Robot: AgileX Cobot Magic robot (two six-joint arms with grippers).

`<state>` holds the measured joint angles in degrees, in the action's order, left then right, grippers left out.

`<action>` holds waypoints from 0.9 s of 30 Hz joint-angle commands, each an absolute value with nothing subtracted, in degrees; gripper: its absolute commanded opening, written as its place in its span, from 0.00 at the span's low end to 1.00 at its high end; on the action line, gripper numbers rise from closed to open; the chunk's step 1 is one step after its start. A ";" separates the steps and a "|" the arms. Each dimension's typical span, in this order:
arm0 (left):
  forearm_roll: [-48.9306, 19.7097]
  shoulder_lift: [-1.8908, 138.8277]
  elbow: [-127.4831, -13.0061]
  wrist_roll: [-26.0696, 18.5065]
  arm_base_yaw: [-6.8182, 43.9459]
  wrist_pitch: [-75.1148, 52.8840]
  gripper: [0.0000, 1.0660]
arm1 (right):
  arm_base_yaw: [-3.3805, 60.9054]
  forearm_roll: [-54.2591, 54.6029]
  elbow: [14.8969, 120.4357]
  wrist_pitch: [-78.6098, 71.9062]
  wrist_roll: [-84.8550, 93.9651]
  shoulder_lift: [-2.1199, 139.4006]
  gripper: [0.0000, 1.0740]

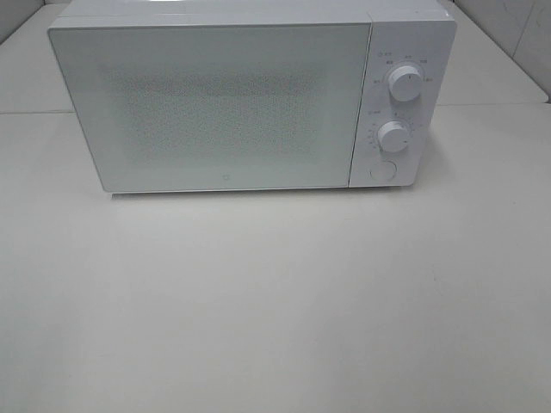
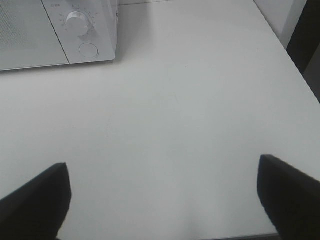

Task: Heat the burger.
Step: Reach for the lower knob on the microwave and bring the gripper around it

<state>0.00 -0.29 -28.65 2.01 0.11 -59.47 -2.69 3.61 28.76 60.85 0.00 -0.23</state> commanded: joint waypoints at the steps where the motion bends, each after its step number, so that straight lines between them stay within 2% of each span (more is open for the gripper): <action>1: 0.00 -1.49 -28.53 2.18 0.00 -59.30 0.95 | -2.69 3.44 28.71 60.45 0.00 -1.26 0.91; 8: 0.00 -1.49 -28.53 2.18 0.00 -59.30 0.95 | -2.69 3.61 28.93 60.10 0.00 -0.46 0.91; 11: 0.00 -1.49 -28.53 2.18 0.00 -59.30 0.95 | -2.69 4.87 30.42 55.46 0.40 1.49 0.91; 15: 0.00 -1.49 -28.53 2.18 0.00 -59.30 0.95 | -2.69 7.28 31.34 40.57 3.44 8.54 0.91; 20: 0.00 -1.49 -28.53 2.18 0.00 -59.30 0.95 | -2.69 7.96 31.17 31.11 8.02 14.50 0.91; 25: 0.00 -1.49 -28.53 2.18 0.00 -59.30 0.95 | -2.69 7.91 27.50 16.79 14.04 20.91 0.91; 27: 0.00 -1.49 -28.53 2.18 0.00 -59.30 0.95 | -2.69 7.91 24.18 6.07 14.09 25.04 0.91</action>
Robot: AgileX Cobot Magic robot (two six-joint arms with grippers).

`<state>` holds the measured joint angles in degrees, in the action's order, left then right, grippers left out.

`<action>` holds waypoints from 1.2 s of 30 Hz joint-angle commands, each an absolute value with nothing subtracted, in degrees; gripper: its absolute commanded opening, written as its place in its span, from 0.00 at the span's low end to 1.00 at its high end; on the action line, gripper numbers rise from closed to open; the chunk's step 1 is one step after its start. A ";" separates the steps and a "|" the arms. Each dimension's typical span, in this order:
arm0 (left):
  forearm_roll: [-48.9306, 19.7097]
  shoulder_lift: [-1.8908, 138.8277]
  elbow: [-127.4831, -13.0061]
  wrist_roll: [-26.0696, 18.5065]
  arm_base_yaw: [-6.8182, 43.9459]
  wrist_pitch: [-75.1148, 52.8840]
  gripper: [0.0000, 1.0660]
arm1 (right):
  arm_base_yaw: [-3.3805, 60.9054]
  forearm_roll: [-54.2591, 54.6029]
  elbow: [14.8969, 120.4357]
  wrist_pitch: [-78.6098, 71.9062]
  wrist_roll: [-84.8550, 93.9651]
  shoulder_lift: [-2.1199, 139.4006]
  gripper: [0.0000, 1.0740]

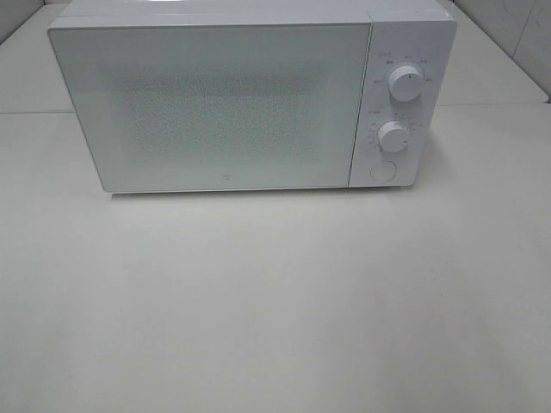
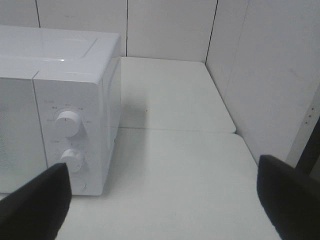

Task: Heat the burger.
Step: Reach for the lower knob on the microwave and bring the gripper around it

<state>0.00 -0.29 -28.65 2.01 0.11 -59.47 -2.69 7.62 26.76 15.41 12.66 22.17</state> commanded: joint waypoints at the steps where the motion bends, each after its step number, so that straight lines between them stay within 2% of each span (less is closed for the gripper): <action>1: 0.00 -1.49 -28.53 2.18 0.00 -59.30 0.95 | -2.69 7.91 24.18 6.07 14.09 25.04 0.91; 7: 0.00 -1.49 -28.53 2.18 0.00 -59.30 0.95 | -2.69 7.96 18.16 -16.27 13.24 36.15 0.91; 19: 0.00 -1.49 -28.53 2.18 0.00 -59.30 0.95 | -2.69 6.88 17.53 -36.21 8.59 56.38 0.91; 25: 0.00 -1.49 -28.53 2.18 0.00 -59.30 0.95 | -2.69 -4.13 17.42 -51.05 -3.15 68.75 0.91; 27: 0.00 -1.49 -28.53 2.18 0.00 -59.30 0.95 | -2.69 -7.45 16.90 -60.91 -6.02 74.60 0.91; 34: 0.00 -1.49 -28.53 2.18 0.00 -59.30 0.95 | -2.64 -7.51 16.84 -66.75 -7.22 80.96 0.91; 36: 0.00 -1.49 -28.53 2.18 0.00 -59.30 0.95 | 1.72 -4.24 15.93 -66.81 -6.88 82.91 0.91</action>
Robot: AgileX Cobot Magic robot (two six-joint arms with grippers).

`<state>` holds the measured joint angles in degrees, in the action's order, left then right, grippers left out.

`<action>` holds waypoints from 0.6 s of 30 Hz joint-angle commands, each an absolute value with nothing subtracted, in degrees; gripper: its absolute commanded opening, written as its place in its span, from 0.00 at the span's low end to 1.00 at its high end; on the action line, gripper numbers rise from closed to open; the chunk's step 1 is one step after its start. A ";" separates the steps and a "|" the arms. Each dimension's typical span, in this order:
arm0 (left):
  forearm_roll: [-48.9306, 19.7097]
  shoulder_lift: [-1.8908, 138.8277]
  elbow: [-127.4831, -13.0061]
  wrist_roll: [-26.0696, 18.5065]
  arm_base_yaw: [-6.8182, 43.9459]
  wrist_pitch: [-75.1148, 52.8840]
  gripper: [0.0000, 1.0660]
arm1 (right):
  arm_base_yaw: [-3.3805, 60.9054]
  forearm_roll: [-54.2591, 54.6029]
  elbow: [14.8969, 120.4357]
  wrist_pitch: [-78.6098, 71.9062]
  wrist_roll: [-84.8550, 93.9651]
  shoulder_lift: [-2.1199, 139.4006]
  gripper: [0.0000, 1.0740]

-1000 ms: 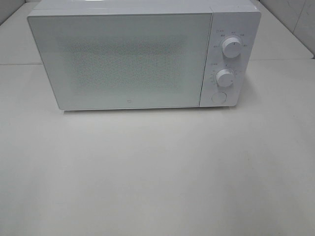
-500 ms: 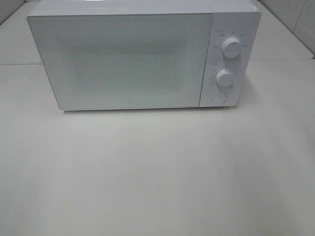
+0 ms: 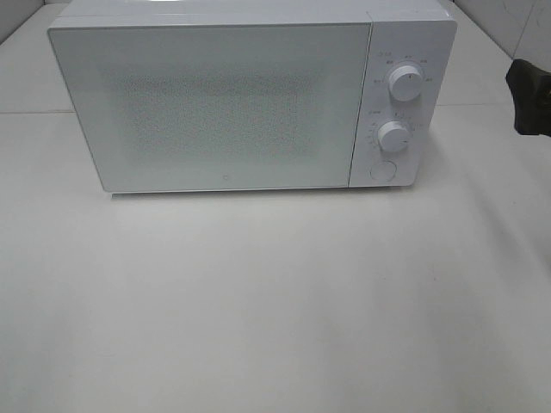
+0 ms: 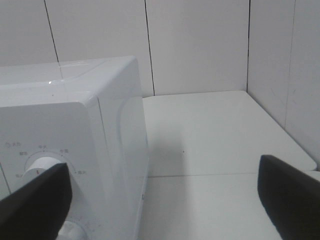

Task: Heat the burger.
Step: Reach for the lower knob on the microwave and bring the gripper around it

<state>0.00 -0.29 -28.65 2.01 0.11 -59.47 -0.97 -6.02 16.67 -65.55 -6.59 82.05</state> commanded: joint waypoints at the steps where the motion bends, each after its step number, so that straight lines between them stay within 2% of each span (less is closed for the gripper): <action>1: 0.00 -1.49 -28.53 2.18 0.00 -59.30 0.95 | 1.72 -4.24 15.93 -66.81 -6.88 82.91 0.91; 3: 0.00 -1.49 -28.53 2.18 0.00 -59.30 0.95 | 6.13 0.34 15.18 -67.04 -5.27 84.00 0.91; 4: 0.00 -1.49 -28.53 2.18 0.00 -59.30 0.95 | 6.13 0.34 15.18 -67.04 -5.27 84.00 0.91; 5: 0.00 -1.49 -28.53 2.18 0.00 -59.30 0.95 | 10.60 5.90 14.50 -68.18 -2.69 85.43 0.91; 7: 0.00 -1.49 -28.53 2.18 0.00 -59.30 0.95 | 13.12 8.59 14.27 -69.16 -1.20 86.29 0.91; 9: 0.00 -1.49 -28.53 2.18 0.00 -59.30 0.95 | 19.42 17.36 14.32 -73.34 1.55 88.75 0.91; 10: 0.00 -1.49 -28.53 2.18 0.00 -59.30 0.95 | 19.42 17.36 14.32 -73.34 1.55 88.75 0.91; 13: 0.00 -1.49 -28.53 2.18 0.00 -59.30 0.95 | 25.90 22.92 15.58 -76.89 1.95 93.74 0.91; 18: 0.00 -1.49 -28.53 2.18 0.00 -59.30 0.95 | 27.39 22.69 18.33 -76.89 1.95 98.78 0.91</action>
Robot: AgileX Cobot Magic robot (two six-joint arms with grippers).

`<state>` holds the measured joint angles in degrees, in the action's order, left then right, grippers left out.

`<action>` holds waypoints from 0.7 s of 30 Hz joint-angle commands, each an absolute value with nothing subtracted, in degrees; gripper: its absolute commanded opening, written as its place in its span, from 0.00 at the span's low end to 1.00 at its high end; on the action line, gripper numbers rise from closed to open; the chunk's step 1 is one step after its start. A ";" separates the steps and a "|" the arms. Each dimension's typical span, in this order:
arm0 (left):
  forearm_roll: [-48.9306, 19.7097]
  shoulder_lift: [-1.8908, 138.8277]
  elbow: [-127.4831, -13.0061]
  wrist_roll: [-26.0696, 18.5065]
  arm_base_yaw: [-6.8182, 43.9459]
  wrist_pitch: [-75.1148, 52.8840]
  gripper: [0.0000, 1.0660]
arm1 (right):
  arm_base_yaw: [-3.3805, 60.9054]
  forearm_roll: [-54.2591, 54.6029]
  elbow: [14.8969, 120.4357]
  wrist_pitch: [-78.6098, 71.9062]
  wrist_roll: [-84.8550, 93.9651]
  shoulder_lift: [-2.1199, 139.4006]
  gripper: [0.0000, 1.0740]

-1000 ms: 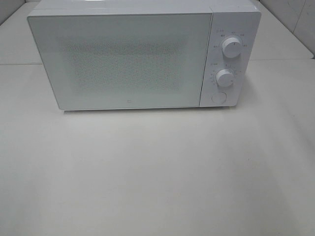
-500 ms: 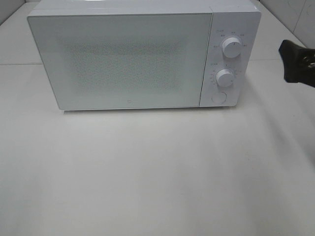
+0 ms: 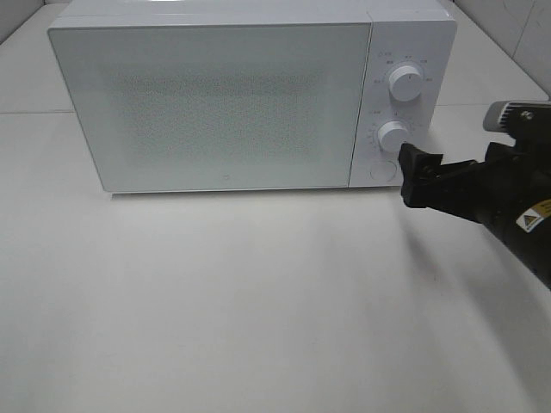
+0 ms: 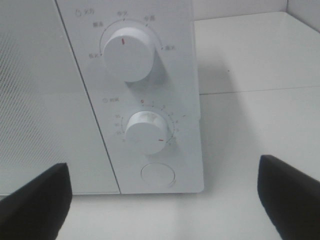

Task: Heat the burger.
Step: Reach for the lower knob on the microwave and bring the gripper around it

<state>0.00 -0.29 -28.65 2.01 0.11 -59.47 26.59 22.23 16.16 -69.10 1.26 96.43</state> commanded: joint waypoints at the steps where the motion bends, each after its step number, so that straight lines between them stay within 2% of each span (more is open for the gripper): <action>1: 0.00 -1.49 -28.53 2.18 0.00 -59.30 0.95 | 27.39 22.63 20.17 -76.89 1.55 100.61 0.91; 21: 0.00 -1.49 -28.53 2.18 0.00 -59.30 0.95 | 27.39 21.89 34.43 -76.49 1.66 113.73 0.91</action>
